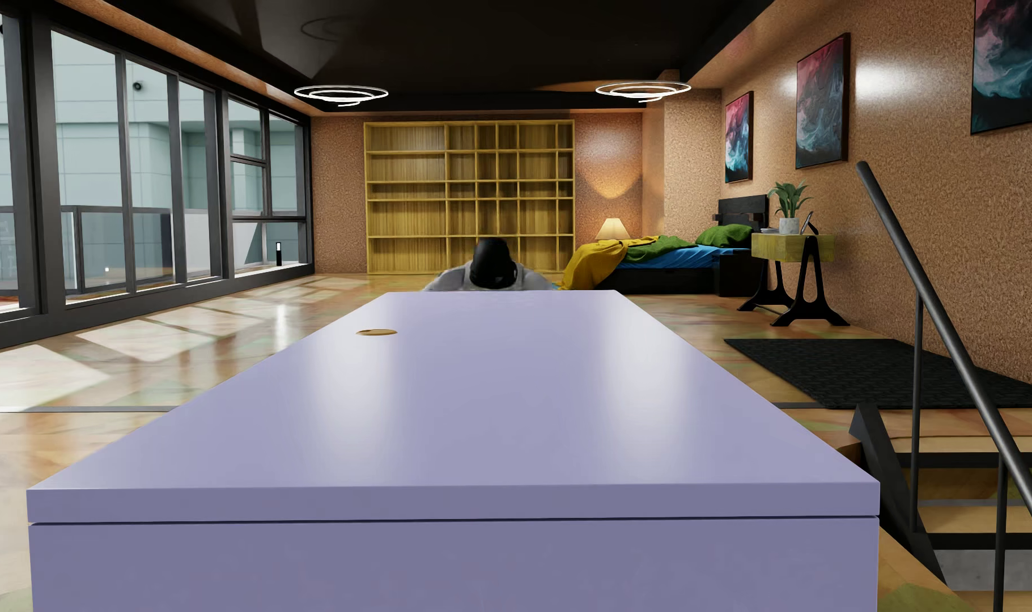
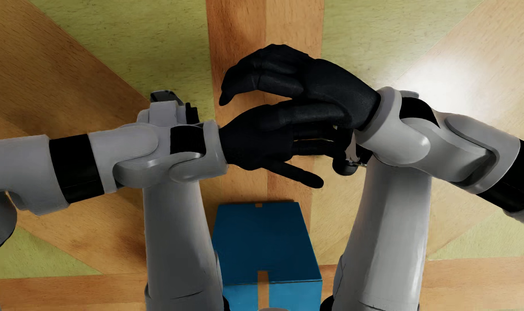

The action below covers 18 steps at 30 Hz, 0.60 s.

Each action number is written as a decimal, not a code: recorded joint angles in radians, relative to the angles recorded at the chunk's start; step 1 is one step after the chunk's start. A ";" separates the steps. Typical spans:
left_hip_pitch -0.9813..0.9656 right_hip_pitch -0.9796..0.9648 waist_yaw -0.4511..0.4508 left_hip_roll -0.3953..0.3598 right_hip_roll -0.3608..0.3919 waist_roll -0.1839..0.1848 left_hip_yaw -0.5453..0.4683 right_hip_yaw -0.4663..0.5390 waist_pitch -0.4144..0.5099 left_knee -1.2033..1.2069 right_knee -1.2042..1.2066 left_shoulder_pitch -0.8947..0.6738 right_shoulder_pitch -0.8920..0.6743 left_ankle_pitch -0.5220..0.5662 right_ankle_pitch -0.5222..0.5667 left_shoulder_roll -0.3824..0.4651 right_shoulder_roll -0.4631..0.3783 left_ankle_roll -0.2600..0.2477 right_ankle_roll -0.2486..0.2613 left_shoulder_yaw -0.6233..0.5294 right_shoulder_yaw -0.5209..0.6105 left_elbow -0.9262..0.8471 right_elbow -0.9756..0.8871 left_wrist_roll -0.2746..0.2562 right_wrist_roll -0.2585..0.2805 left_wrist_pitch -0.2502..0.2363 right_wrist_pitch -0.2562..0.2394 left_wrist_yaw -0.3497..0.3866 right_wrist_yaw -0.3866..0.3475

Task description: Get up from the dark blue box

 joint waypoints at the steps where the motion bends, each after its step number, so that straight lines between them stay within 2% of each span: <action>1: 0.044 0.048 0.000 0.000 0.010 -0.001 0.012 -0.013 -0.012 -0.073 -0.076 0.064 0.040 0.015 0.013 -0.038 0.046 0.008 -0.015 0.055 -0.026 0.066 0.062 0.016 -0.030 -0.001 0.008 -0.030 0.024; 3: 0.157 0.170 -0.001 0.002 0.024 -0.002 0.040 -0.037 -0.052 -0.244 -0.254 0.200 0.117 0.054 0.046 -0.145 0.165 0.023 -0.039 0.172 -0.077 0.242 0.236 0.073 -0.102 -0.002 0.031 -0.118 0.109; 5: 0.305 0.328 -0.005 0.007 0.045 -0.003 0.072 -0.068 -0.093 -0.432 -0.453 0.319 0.179 0.096 0.092 -0.298 0.321 0.043 -0.066 0.288 -0.123 0.491 0.470 0.150 -0.204 -0.025 0.042 -0.213 0.208; 7: 0.471 0.505 -0.006 0.016 0.059 -0.004 0.110 -0.094 -0.152 -0.621 -0.658 0.420 0.235 0.139 0.140 -0.472 0.490 0.055 -0.083 0.393 -0.167 0.772 0.751 0.213 -0.300 -0.038 0.050 -0.351 0.322; 9: 0.642 0.689 -0.011 0.027 0.064 -0.005 0.160 -0.129 -0.220 -0.802 -0.859 0.511 0.287 0.187 0.195 -0.608 0.655 0.057 -0.090 0.452 -0.189 0.993 1.033 0.277 -0.403 -0.041 0.068 -0.467 0.381; 10: 0.732 0.781 -0.011 0.027 0.068 -0.011 0.179 -0.145 -0.265 -0.895 -0.960 0.559 0.321 0.211 0.226 -0.654 0.721 0.060 -0.090 0.483 -0.201 1.055 1.135 0.289 -0.438 -0.021 0.095 -0.552 0.435; 11: 0.826 0.881 -0.008 0.031 0.079 -0.018 0.201 -0.157 -0.311 -0.987 -1.066 0.619 0.367 0.232 0.258 -0.687 0.771 0.067 -0.094 0.532 -0.212 1.111 1.194 0.247 -0.453 0.035 0.133 -0.595 0.475; 12: 0.924 0.987 -0.003 0.028 0.092 -0.022 0.222 -0.169 -0.359 -1.077 -1.175 0.689 0.423 0.249 0.285 -0.709 0.797 0.078 -0.104 0.585 -0.233 1.148 1.226 0.185 -0.436 0.099 0.167 -0.606 0.503; 13: 1.016 1.088 0.000 0.013 0.104 -0.027 0.241 -0.177 -0.409 -1.166 -1.279 0.758 0.489 0.268 0.311 -0.714 0.805 0.095 -0.117 0.635 -0.269 1.154 1.235 0.140 -0.415 0.134 0.192 -0.610 0.513; 15: 1.186 1.272 0.001 -0.018 0.118 -0.033 0.275 -0.191 -0.519 -1.326 -1.458 0.893 0.632 0.297 0.351 -0.684 0.793 0.122 -0.138 0.721 -0.351 1.107 1.241 0.066 -0.326 0.140 0.229 -0.628 0.500; 17: 1.317 1.421 0.001 -0.037 0.124 -0.034 0.300 -0.211 -0.633 -1.450 -1.605 1.015 0.766 0.312 0.377 -0.635 0.762 0.135 -0.146 0.793 -0.436 1.029 1.236 0.036 -0.239 0.136 0.250 -0.627 0.463; 18: 1.375 1.481 0.004 -0.043 0.126 -0.036 0.311 -0.218 -0.680 -1.499 -1.660 1.069 0.824 0.313 0.384 -0.612 0.750 0.140 -0.146 0.839 -0.477 1.000 1.232 0.029 -0.221 0.127 0.245 -0.634 0.449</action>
